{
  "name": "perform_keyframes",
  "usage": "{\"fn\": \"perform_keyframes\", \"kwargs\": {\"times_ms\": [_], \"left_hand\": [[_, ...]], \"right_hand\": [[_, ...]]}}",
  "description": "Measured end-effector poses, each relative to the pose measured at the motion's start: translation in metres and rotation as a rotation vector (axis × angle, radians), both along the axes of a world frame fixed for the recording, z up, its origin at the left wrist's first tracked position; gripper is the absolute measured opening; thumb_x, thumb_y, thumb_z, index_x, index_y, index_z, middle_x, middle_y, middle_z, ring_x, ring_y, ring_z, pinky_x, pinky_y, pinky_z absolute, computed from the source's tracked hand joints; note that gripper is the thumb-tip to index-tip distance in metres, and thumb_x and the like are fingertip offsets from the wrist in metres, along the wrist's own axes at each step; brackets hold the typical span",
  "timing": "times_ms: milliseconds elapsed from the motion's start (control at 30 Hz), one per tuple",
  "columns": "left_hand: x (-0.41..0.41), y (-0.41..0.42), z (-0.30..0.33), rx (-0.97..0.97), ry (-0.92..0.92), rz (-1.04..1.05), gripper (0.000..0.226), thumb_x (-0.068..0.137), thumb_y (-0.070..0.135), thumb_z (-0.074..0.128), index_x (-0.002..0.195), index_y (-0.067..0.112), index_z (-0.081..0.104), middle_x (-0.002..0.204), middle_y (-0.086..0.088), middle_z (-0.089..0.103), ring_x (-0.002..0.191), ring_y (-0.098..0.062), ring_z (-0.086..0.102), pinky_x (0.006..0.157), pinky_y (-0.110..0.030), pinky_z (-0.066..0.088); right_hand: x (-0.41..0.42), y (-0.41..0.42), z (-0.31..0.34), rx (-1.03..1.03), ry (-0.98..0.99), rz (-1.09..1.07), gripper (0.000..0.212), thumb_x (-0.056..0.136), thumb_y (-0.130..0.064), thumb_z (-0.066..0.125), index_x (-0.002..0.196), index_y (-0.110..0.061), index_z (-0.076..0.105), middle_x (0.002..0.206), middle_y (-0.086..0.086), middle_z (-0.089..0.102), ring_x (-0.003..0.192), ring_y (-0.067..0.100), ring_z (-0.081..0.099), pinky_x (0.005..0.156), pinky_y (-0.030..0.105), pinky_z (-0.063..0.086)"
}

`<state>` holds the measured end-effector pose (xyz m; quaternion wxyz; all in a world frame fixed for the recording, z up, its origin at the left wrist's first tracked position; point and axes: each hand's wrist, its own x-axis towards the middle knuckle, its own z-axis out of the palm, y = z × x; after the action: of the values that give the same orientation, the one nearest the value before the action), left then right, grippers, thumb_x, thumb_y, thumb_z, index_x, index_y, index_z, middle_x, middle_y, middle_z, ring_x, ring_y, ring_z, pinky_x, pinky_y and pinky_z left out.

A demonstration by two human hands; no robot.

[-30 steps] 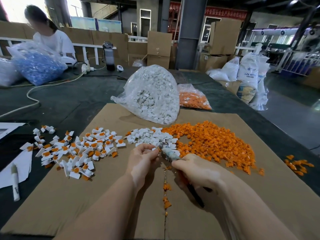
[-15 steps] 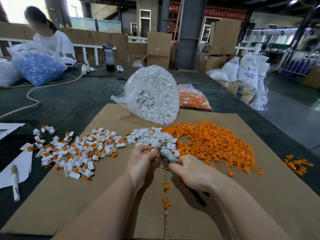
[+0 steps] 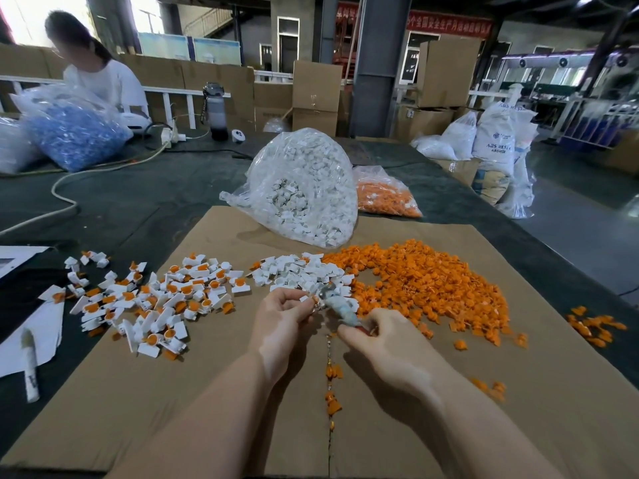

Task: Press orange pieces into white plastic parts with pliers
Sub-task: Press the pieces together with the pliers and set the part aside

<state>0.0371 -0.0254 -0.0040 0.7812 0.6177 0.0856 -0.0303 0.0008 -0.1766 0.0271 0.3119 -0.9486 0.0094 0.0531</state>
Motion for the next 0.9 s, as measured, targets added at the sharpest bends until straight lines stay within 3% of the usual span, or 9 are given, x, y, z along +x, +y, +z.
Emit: {"fn": "perform_keyframes", "kwargs": {"times_ms": [100,200,233,333,467,567,700,800,900], "left_hand": [[-0.001,-0.001,-0.004,0.148,-0.088,-0.008,0.012,0.089,0.006,0.06,0.1,0.01,0.061,0.085,-0.018,0.067,0.07,-0.019,0.066,0.061,-0.025,0.054],[-0.001,-0.003,-0.009,0.398,-0.204,-0.048,0.017,0.091,0.013,0.058,0.105,0.016,0.068,0.102,-0.003,0.068,0.096,-0.014,0.063,0.088,-0.024,0.049],[-0.001,-0.003,-0.01,0.463,-0.231,-0.049,0.018,0.092,0.015,0.056,0.105,0.02,0.068,0.108,0.006,0.065,0.102,-0.008,0.058,0.091,-0.016,0.043],[-0.002,-0.005,-0.011,0.552,-0.277,-0.058,0.022,0.094,0.016,0.053,0.107,0.024,0.069,0.106,0.016,0.057,0.102,0.003,0.047,0.074,0.009,0.03],[-0.001,-0.005,-0.013,0.596,-0.304,-0.071,0.024,0.095,0.014,0.05,0.108,0.025,0.068,0.105,0.017,0.055,0.102,0.005,0.045,0.07,0.013,0.024],[-0.001,-0.005,-0.014,0.616,-0.318,-0.083,0.025,0.096,0.014,0.049,0.106,0.027,0.068,0.108,0.014,0.058,0.106,0.002,0.047,0.076,0.009,0.028],[-0.002,-0.006,-0.013,0.631,-0.328,-0.102,0.025,0.095,0.013,0.05,0.106,0.026,0.069,0.112,0.007,0.063,0.11,-0.004,0.052,0.086,-0.007,0.034],[-0.002,-0.006,-0.013,0.646,-0.34,-0.106,0.024,0.094,0.011,0.052,0.106,0.023,0.069,0.112,0.003,0.064,0.11,-0.008,0.054,0.092,-0.014,0.037],[-0.002,-0.003,-0.013,0.631,-0.314,-0.13,0.025,0.094,0.013,0.051,0.108,0.025,0.067,0.115,0.006,0.062,0.112,-0.005,0.051,0.089,-0.011,0.033]], "right_hand": [[0.003,-0.018,-0.004,-0.146,-0.142,-0.161,0.038,0.086,-0.057,0.051,0.098,-0.021,0.049,0.092,-0.006,0.049,0.083,0.012,0.049,0.066,0.025,0.038],[0.007,-0.038,-0.011,-0.428,-0.28,-0.275,0.045,0.085,-0.059,0.05,0.102,-0.017,0.05,0.101,0.0,0.052,0.093,0.016,0.05,0.077,0.026,0.041],[0.008,-0.043,-0.014,-0.51,-0.296,-0.295,0.048,0.084,-0.062,0.049,0.102,-0.017,0.05,0.103,0.001,0.053,0.096,0.017,0.05,0.081,0.027,0.042],[0.01,-0.056,-0.026,-0.644,-0.275,-0.329,0.057,0.082,-0.068,0.045,0.108,-0.018,0.051,0.111,0.001,0.053,0.106,0.018,0.05,0.087,0.028,0.041],[0.006,-0.053,-0.035,-0.764,-0.304,-0.391,0.066,0.081,-0.068,0.045,0.112,-0.012,0.059,0.115,0.011,0.056,0.111,0.029,0.049,0.1,0.041,0.032],[0.007,-0.041,-0.035,-0.597,-0.558,-0.326,0.053,0.075,-0.043,0.072,0.108,-0.002,0.066,0.106,0.021,0.062,0.102,0.038,0.056,0.099,0.054,0.033],[0.007,-0.005,-0.036,-0.225,-0.757,0.015,0.03,0.077,-0.006,0.074,0.107,-0.006,0.068,0.097,0.01,0.065,0.091,0.026,0.062,0.082,0.037,0.052],[0.006,0.013,-0.042,-0.097,-0.775,0.131,0.02,0.079,-0.001,0.071,0.098,-0.008,0.071,0.089,0.005,0.066,0.085,0.022,0.062,0.074,0.031,0.053],[0.008,0.014,-0.047,-0.024,-0.732,0.133,0.007,0.082,-0.003,0.068,0.086,-0.009,0.07,0.083,0.003,0.066,0.081,0.021,0.062,0.071,0.031,0.052]]}}
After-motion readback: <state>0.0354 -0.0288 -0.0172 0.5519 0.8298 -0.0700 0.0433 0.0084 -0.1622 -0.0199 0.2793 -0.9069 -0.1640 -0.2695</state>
